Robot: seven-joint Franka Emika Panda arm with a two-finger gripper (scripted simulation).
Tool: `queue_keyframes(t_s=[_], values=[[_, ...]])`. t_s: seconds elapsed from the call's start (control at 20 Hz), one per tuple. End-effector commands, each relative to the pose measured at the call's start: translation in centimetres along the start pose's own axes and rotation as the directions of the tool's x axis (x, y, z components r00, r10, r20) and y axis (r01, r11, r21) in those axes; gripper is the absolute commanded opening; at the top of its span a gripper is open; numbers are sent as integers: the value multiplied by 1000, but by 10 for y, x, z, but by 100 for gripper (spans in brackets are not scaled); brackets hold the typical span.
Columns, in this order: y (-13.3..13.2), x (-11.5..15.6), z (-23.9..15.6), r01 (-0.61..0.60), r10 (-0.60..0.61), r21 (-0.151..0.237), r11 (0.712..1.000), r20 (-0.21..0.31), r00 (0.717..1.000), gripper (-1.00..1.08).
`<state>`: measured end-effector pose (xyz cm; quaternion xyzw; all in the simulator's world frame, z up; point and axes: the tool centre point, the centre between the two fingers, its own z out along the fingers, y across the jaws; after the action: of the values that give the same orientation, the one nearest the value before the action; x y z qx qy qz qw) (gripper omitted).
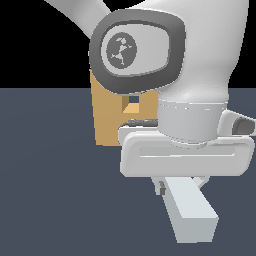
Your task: Insert the peg into the horizontal hole in a box.
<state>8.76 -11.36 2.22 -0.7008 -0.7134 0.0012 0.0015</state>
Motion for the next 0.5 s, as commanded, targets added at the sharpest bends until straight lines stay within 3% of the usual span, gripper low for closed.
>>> queue_keyframes(t_s=[0.0, 0.45], values=[[-1, 1, -4, -2, 2, -3, 1000, 0, 1000, -100], [-20, 5, -25, -24, 24, -3, 1000, 0, 1000, -100]])
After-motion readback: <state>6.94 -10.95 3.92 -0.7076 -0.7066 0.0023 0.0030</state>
